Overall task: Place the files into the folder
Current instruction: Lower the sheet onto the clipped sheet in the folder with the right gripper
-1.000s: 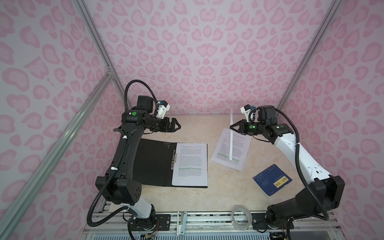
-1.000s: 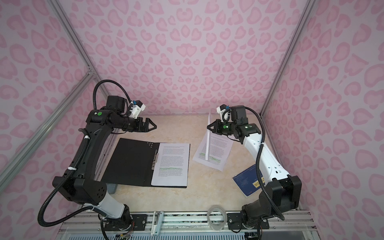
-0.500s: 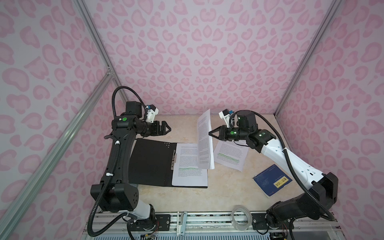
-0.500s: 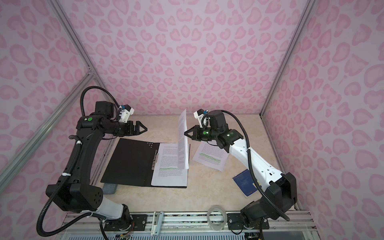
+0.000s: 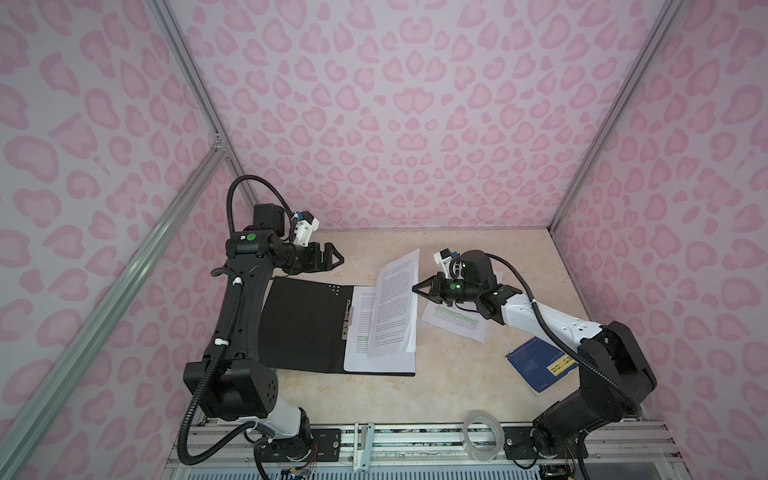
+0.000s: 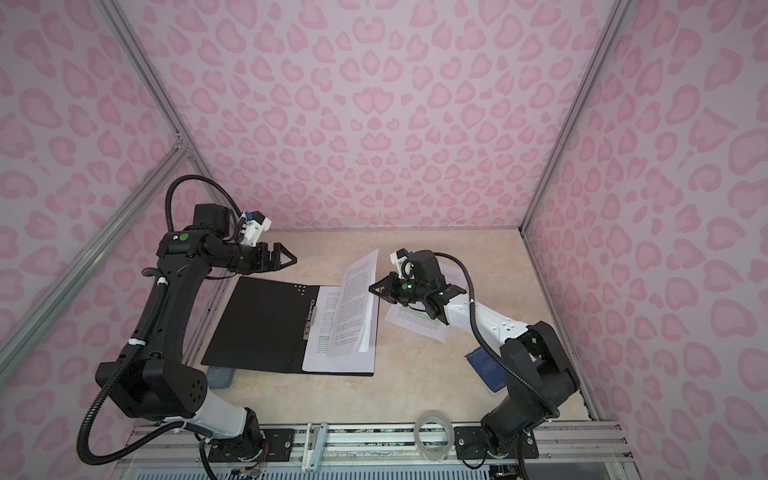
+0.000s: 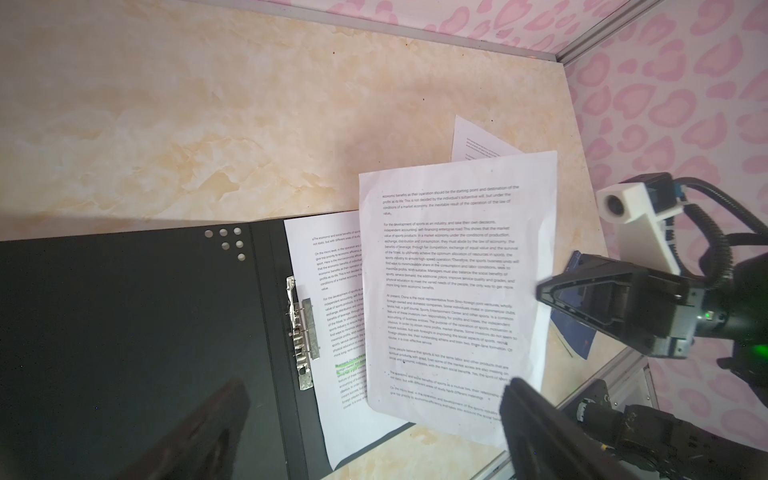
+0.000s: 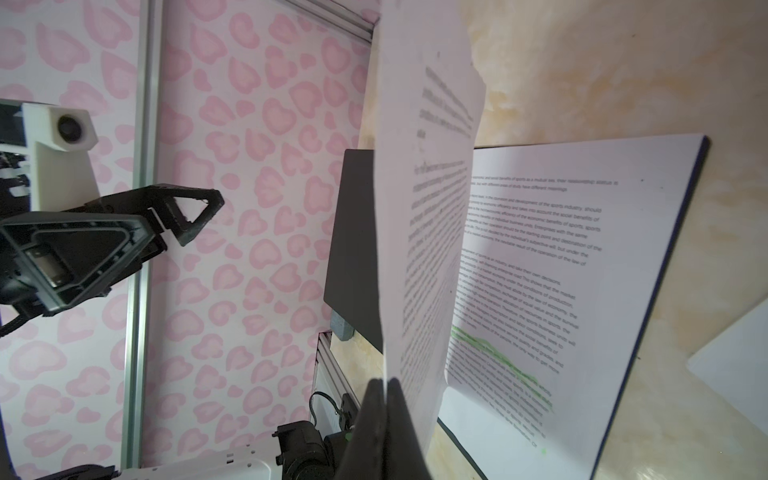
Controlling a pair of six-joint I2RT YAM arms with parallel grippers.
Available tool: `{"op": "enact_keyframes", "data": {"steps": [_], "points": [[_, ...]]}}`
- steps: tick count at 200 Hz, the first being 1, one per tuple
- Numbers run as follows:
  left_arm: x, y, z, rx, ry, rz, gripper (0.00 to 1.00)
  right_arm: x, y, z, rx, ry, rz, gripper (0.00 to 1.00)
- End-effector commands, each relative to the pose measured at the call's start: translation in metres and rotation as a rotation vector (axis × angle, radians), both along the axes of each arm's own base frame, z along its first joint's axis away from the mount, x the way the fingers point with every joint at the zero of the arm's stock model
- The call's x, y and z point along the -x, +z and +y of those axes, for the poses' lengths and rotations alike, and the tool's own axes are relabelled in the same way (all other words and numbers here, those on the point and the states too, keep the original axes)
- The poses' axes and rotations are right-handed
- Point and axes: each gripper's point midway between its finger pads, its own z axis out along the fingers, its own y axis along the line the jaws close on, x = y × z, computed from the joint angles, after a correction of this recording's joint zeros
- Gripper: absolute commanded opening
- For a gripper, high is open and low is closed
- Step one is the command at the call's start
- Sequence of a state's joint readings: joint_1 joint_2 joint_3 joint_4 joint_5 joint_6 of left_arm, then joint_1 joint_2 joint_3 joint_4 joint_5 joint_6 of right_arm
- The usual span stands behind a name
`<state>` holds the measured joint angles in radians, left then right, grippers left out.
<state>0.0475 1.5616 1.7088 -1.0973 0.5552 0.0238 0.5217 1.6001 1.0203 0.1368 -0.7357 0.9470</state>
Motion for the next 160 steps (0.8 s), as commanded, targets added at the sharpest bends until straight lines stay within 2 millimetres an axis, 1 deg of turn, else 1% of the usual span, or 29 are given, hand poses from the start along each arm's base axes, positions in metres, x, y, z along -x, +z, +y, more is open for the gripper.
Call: {"op": "enact_keyframes", "data": {"steps": [1,38,64,81,101,140,160], "points": [[-0.001,-0.001,-0.004,0.019,-0.026,-0.008,0.98,-0.003,-0.013,0.002,-0.001,0.005,0.003,0.00],[-0.001,-0.006,-0.004,0.017,-0.033,0.003,0.98,0.005,-0.059,-0.009,0.150,0.025,0.059,0.00],[-0.001,-0.009,-0.004,0.017,-0.037,0.011,0.98,0.008,-0.080,-0.013,0.224,0.052,0.085,0.00],[-0.003,-0.011,-0.004,0.019,-0.036,0.016,0.98,0.007,-0.089,-0.011,0.233,0.059,0.105,0.00],[-0.004,-0.011,-0.005,0.026,-0.036,0.020,0.98,0.004,-0.095,-0.009,0.223,0.043,0.118,0.00],[-0.005,-0.013,-0.006,0.032,-0.038,0.028,0.98,-0.004,-0.101,-0.007,0.187,-0.001,0.133,0.00],[-0.004,-0.015,-0.006,0.036,-0.040,0.035,0.98,-0.005,-0.106,-0.004,0.184,0.005,0.143,0.00]]}}
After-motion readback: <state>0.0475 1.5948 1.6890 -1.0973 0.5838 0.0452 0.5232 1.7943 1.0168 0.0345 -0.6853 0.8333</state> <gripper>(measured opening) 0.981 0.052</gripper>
